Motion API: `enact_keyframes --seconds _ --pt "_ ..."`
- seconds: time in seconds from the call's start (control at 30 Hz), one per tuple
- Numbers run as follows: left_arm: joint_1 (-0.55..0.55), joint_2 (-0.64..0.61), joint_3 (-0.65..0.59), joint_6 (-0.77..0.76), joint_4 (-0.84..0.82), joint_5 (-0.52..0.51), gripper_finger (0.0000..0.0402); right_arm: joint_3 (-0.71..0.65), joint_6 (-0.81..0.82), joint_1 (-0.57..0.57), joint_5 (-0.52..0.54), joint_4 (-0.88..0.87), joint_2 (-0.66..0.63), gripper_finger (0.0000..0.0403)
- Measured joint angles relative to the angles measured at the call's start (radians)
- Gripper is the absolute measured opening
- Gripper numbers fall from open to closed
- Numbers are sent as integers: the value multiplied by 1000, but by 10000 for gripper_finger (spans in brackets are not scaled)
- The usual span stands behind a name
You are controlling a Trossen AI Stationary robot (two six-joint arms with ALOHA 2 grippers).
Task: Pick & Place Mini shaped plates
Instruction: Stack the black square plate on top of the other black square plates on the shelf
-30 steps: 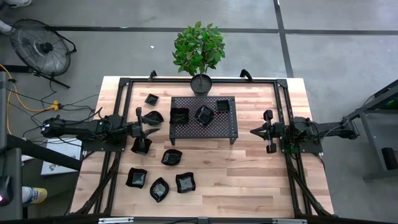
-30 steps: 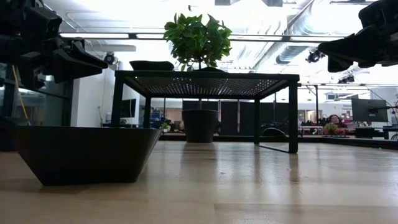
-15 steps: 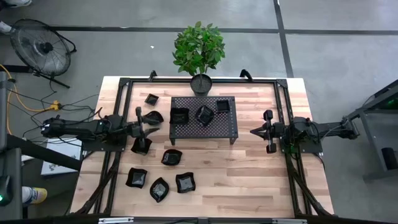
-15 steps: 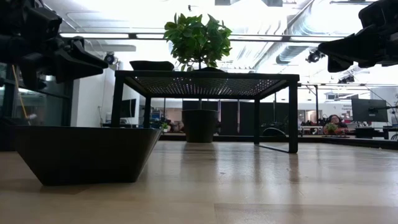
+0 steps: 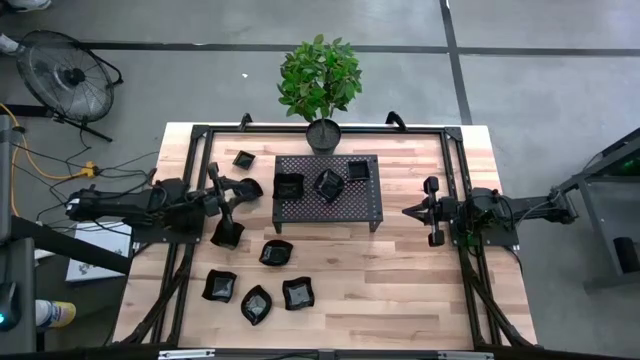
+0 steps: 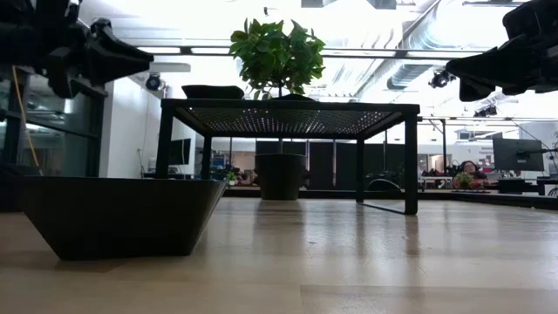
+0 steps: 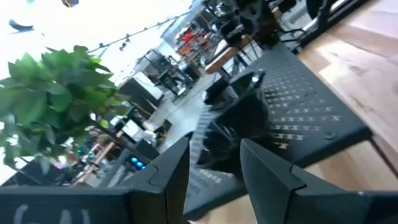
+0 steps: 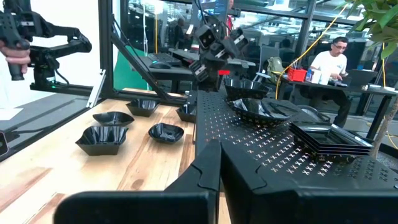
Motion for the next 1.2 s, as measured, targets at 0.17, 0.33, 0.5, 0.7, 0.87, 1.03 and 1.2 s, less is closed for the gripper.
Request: enact_keyframes --seconds 0.17,0.33,0.5,0.7,0.87,1.03,1.2 --pt "0 48 80 24 -81 -1 140 0 0 0 0 0 0 7" --pt "1 103 194 25 -168 7 140 0 0 0 0 0 0 8" --pt "14 173 308 12 -281 3 140 0 0 0 0 0 0 8" --pt "168 233 410 -48 -400 137 140 0 0 0 0 0 0 5" --pt "334 320 513 -245 -582 261 140 0 0 0 0 0 0 4" --pt "487 444 606 -297 -688 392 140 0 0 0 0 0 0 4" --pt "603 582 676 -344 -742 506 140 0 0 0 0 0 0 3"
